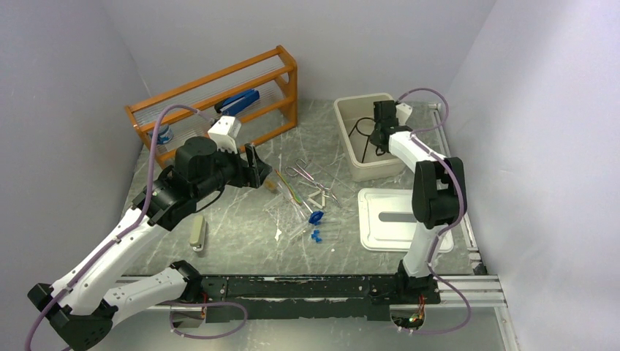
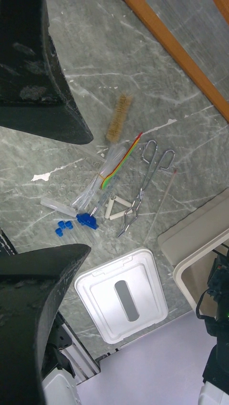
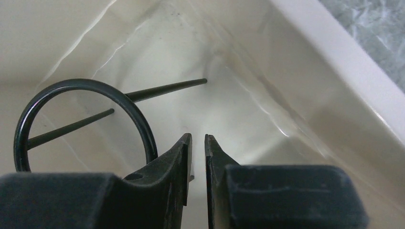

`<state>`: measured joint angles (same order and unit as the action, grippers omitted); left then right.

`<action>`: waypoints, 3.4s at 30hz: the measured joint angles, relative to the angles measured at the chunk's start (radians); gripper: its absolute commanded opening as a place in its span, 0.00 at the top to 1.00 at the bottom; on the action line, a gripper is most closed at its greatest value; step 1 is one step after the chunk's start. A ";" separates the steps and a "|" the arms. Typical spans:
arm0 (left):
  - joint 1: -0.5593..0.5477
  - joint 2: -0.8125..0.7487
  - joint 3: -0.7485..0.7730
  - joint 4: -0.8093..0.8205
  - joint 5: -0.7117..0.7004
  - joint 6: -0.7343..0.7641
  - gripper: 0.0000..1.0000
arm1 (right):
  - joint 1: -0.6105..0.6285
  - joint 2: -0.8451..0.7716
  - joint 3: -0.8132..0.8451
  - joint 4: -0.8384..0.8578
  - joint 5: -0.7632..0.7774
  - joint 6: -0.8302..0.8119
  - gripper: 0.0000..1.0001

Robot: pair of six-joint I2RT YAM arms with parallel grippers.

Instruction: Organize the chemistry lab equipment

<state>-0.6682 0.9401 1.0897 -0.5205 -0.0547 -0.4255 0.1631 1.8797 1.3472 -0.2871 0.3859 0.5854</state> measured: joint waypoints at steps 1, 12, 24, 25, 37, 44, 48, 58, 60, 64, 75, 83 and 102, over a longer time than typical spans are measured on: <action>0.000 0.000 0.000 0.000 -0.003 0.000 0.20 | 0.000 0.010 0.007 0.005 -0.012 -0.004 0.80; 0.000 0.009 0.000 -0.002 -0.015 0.000 0.20 | -0.001 0.118 0.059 0.085 -0.168 0.001 0.79; 0.000 0.011 0.000 -0.006 -0.042 0.011 0.20 | 0.000 0.031 0.049 0.055 -0.097 0.046 0.72; 0.000 0.011 0.000 -0.006 -0.047 0.013 0.20 | 0.000 -0.006 0.040 0.042 -0.082 0.046 0.71; 0.000 -0.053 -0.101 -0.006 -0.109 -0.007 0.03 | 0.216 -0.401 -0.037 -0.047 -0.080 -0.095 0.39; 0.000 -0.108 -0.180 -0.007 -0.170 -0.055 0.07 | 0.461 -0.517 -0.244 -0.047 -0.215 -0.157 0.40; 0.000 -0.138 -0.254 0.010 -0.173 -0.096 0.12 | 0.554 -0.487 -0.319 -0.032 -0.278 -0.192 0.47; 0.000 -0.134 -0.397 0.055 -0.131 -0.182 0.17 | 0.664 -0.282 -0.328 0.008 -0.315 -0.235 0.59; 0.000 -0.132 -0.406 0.062 -0.127 -0.190 0.17 | 0.667 -0.250 -0.327 0.014 -0.307 -0.239 0.63; 0.000 -0.128 -0.414 0.081 -0.124 -0.200 0.17 | 0.671 -0.185 -0.322 0.013 -0.304 -0.255 0.70; 0.000 -0.110 -0.414 0.090 -0.124 -0.199 0.17 | 0.678 -0.100 -0.271 0.010 -0.312 -0.291 0.61; 0.000 -0.122 -0.414 0.089 -0.129 -0.191 0.16 | 0.679 -0.048 -0.224 -0.026 -0.316 -0.309 0.65; 0.000 -0.198 -0.391 0.066 -0.179 -0.175 0.15 | 0.679 -0.319 -0.210 -0.070 -0.227 -0.309 0.81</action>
<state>-0.6682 0.7418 0.6991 -0.4549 -0.2333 -0.6003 0.8417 1.5612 1.1374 -0.3569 0.1585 0.2760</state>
